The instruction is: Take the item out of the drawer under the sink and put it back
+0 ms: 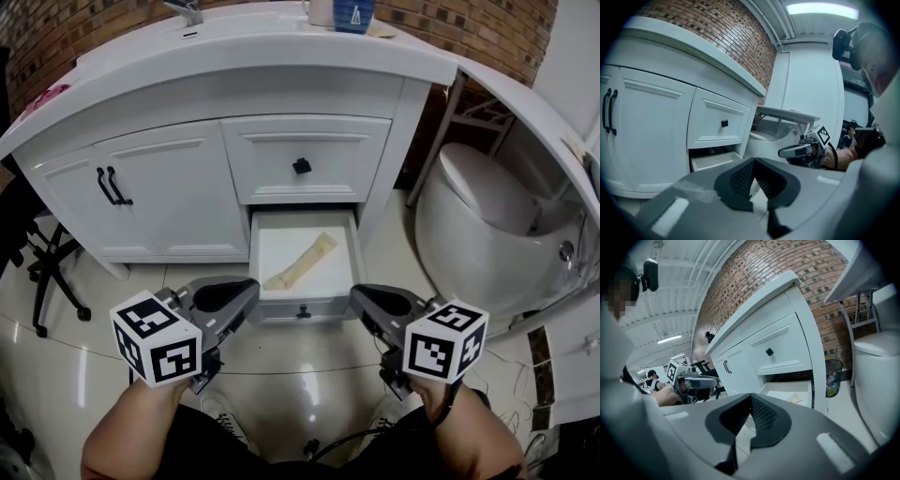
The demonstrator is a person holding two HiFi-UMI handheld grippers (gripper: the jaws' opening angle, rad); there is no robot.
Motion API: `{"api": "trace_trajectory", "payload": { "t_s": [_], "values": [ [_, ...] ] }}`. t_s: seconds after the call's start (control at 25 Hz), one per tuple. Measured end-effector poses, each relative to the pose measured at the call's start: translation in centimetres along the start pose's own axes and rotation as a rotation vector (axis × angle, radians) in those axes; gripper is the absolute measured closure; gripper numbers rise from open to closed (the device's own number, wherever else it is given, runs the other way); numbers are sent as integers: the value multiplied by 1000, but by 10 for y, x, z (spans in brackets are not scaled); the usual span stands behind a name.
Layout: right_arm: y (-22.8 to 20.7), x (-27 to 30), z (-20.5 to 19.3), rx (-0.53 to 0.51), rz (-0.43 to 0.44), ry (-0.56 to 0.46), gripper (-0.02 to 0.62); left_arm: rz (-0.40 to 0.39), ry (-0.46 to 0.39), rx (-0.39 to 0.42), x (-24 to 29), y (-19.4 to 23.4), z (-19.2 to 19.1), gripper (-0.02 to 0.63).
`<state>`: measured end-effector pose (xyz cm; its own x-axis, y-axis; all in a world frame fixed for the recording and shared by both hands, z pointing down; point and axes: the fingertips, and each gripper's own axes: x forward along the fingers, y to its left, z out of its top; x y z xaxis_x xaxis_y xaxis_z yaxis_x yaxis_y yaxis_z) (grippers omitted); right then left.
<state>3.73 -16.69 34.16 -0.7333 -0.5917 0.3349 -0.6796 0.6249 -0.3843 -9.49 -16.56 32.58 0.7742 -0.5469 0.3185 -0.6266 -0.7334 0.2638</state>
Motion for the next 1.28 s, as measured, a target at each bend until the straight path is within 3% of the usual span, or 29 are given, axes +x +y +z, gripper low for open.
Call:
{"api": "trace_trajectory", "payload": {
  "t_s": [0.36, 0.6, 0.72, 0.92, 1.12, 1.28],
  "values": [
    [3, 7, -2, 2, 28, 17, 591, 30, 50, 32, 17, 14, -8, 600],
    [-13, 13, -4, 11, 8, 31, 591, 95, 82, 156, 43, 33, 9, 598],
    [-19, 11, -4, 25, 3, 32, 591, 86, 164, 268, 73, 41, 12, 600],
    [-22, 13, -3, 31, 3, 33, 591, 67, 388, 477, 129, 65, -18, 598],
    [-20, 17, -5, 36, 23, 45, 591, 28, 552, 438, 157, 85, -53, 551],
    [-13, 18, 1, 34, 50, 31, 591, 20, 594, 447, 180, 97, -50, 540]
  ]
}}
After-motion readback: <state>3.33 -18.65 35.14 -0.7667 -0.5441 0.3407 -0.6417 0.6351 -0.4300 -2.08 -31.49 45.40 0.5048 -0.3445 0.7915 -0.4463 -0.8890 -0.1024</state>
